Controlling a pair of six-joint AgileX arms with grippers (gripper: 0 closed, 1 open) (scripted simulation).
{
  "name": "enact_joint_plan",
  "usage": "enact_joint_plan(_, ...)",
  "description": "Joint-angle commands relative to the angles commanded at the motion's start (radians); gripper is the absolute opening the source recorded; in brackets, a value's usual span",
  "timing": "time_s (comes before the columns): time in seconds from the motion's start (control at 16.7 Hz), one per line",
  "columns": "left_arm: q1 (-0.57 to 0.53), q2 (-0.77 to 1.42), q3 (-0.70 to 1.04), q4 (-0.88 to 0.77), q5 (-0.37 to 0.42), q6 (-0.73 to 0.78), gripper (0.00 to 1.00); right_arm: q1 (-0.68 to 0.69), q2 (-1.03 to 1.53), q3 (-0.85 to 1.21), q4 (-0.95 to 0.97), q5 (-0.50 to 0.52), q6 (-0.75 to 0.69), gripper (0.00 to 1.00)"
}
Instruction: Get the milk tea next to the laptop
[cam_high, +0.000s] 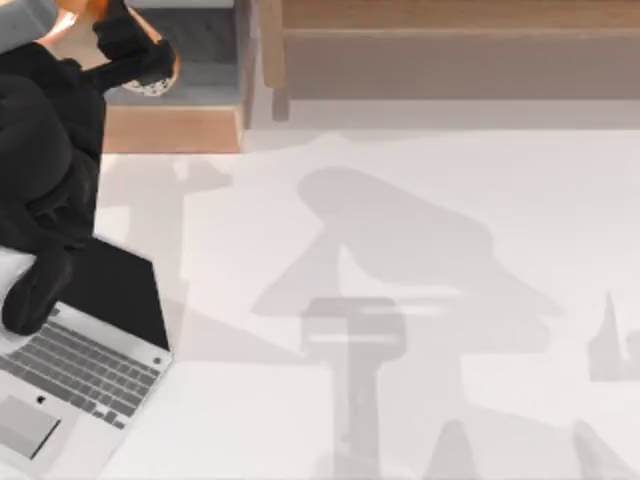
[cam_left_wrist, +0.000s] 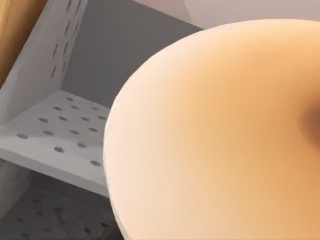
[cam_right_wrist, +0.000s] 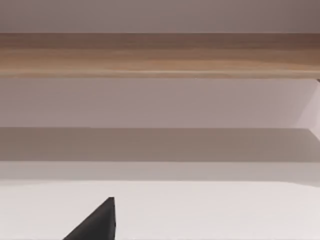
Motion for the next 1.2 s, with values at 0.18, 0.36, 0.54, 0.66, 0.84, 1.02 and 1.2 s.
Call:
enact_joint_plan(0.18,-0.233,-0.097,-0.037,-0.128,-0.236,-0.077,0.00,0.000,0.000,0.000,0.000,0.000,0.000,1.00)
enact_joint_plan(0.36,-0.449,-0.170,-0.085,-0.270,-0.432,-0.133,0.00,0.000,0.000,0.000,0.000,0.000,0.000,1.00)
enact_joint_plan(0.54,-0.630,-0.216,-0.146,-0.417,-0.576,-0.165,0.00,0.000,0.000,0.000,0.000,0.000,0.000,1.00)
enact_joint_plan(0.66,-0.724,-0.235,-0.189,-0.506,-0.647,-0.173,0.00,0.000,0.000,0.000,0.000,0.000,0.000,1.00)
enact_joint_plan(0.84,-0.819,-0.246,-0.236,-0.605,-0.718,-0.174,0.00,0.000,0.000,0.000,0.000,0.000,0.000,1.00)
enact_joint_plan(1.02,-0.845,-0.246,-0.248,-0.634,-0.736,-0.172,0.00,0.000,0.000,0.000,0.000,0.000,0.000,1.00)
enact_joint_plan(1.2,-0.845,-0.246,-0.248,-0.634,-0.736,-0.172,0.00,0.000,0.000,0.000,0.000,0.000,0.000,1.00)
